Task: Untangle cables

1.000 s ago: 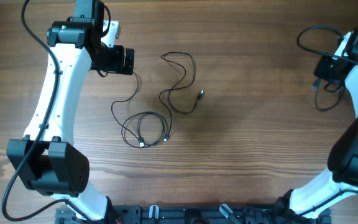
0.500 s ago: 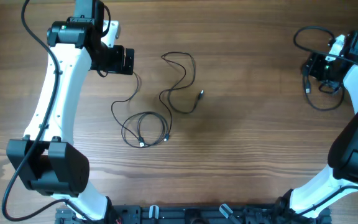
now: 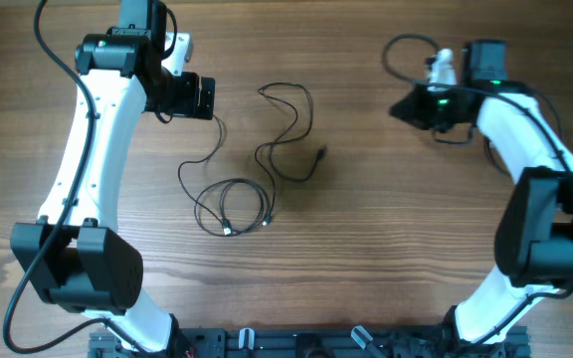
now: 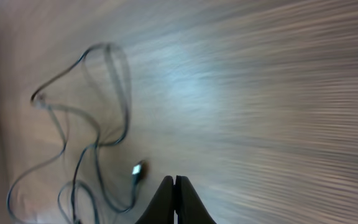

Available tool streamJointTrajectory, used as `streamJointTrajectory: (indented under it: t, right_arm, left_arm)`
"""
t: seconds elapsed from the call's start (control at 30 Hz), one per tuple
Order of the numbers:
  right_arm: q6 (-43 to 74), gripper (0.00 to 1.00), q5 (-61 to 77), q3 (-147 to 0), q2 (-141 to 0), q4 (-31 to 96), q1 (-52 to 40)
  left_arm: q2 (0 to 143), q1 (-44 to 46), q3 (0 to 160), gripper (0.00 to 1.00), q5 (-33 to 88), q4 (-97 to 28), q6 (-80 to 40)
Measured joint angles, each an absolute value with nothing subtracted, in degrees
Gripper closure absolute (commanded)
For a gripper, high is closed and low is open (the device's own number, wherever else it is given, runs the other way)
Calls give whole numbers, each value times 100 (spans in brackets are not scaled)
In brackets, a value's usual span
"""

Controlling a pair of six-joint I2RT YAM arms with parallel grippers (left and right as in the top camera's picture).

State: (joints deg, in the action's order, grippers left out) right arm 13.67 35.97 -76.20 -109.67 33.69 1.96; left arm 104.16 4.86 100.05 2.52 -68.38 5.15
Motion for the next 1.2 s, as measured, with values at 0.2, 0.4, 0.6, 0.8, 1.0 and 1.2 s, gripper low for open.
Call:
streamJointTrajectory:
  t: [0.2,0.4,0.6,0.8,1.0,1.2]
  right_arm:
    - [1518,78,3605,-7618,-10967,3367,-991]
    - [1649,56,3618,-7620,-10967,3358,-2049]
    - [1994,51,3286,-7618,-10967,3052,-2882]
    - [2300,42,3162,-7616,-10967,2418,-3461]
    - [2038,33,3111,-7609,-10967,1675,-4056]
    - [1839,45,2346,-7609,-10967,1251,-4600]
  left_arm:
    - [10416,486,10005,0,252,-6838,515]
    - [10416,486,10005,0,250,-6838,515]
    - [10416,486,10005,0,252,-6805,515]
    - [10416,399,10005,0,292,-6377,176]
    - [10416,-722,10005,0,550,-6407,-805]
    - [10416,-1350,10005,0,727,-6554,-1024]
